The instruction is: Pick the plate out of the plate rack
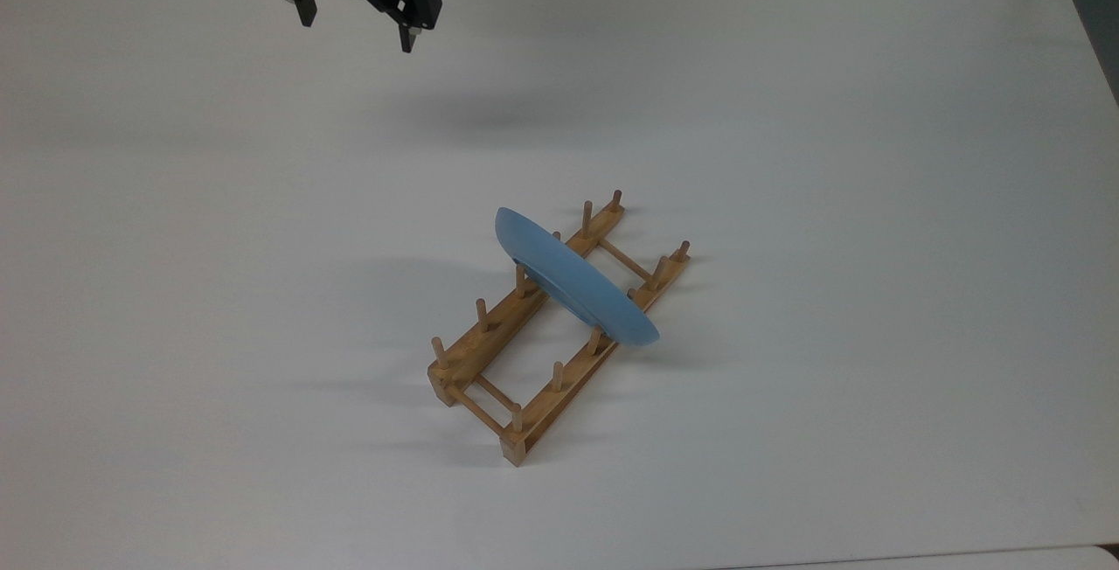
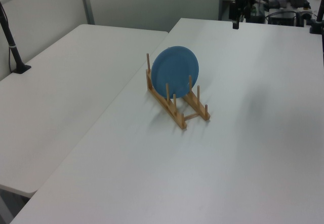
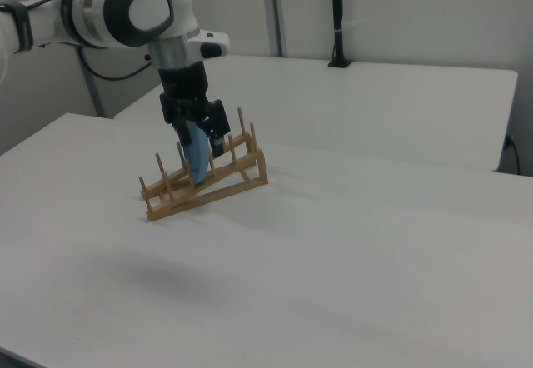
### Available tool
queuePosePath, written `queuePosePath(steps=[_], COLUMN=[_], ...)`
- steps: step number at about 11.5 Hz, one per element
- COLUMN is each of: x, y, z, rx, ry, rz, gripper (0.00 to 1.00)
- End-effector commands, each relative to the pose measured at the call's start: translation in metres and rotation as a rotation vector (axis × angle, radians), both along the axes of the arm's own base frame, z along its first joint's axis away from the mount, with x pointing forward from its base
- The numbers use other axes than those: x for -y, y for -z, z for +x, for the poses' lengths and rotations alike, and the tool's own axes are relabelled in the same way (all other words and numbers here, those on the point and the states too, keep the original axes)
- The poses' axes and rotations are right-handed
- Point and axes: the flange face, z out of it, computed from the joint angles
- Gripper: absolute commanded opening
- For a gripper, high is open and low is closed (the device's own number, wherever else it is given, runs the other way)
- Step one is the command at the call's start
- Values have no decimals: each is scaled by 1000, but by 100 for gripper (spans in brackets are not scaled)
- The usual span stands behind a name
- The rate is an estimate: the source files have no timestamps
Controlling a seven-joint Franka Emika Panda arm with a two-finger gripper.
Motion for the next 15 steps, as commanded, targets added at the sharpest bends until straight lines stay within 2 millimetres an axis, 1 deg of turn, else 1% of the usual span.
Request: queuePosePath(steps=[1, 2, 3, 4, 5, 6, 7, 8, 9, 10, 11, 12, 13, 14, 15], x=[-36, -52, -67, -92, -104, -128, -159, -175, -194, -208, -210, -212, -215, -217, -216], y=[-18, -30, -43, -53, -61, -53, -47, -42, -35, -25, -17, -5, 16, 32, 39], z=[12, 23, 30, 35, 39, 46, 51, 55, 58, 61, 64, 68, 75, 80, 83], rx=[76, 158, 234, 317, 381, 404, 436, 478, 503, 499, 488, 470, 447, 431, 429], ry=[-91, -120, -161, -227, -259, -317, -405, -439, -486, -531, -541, -547, -547, -563, -575], rz=[-37, -41, -67, -130, -153, -188, -273, -339, -394, -440, -449, -452, -455, -486, -522], gripper=[100, 100, 100, 100, 100, 100, 96, 95, 94, 89, 88, 87, 86, 78, 72])
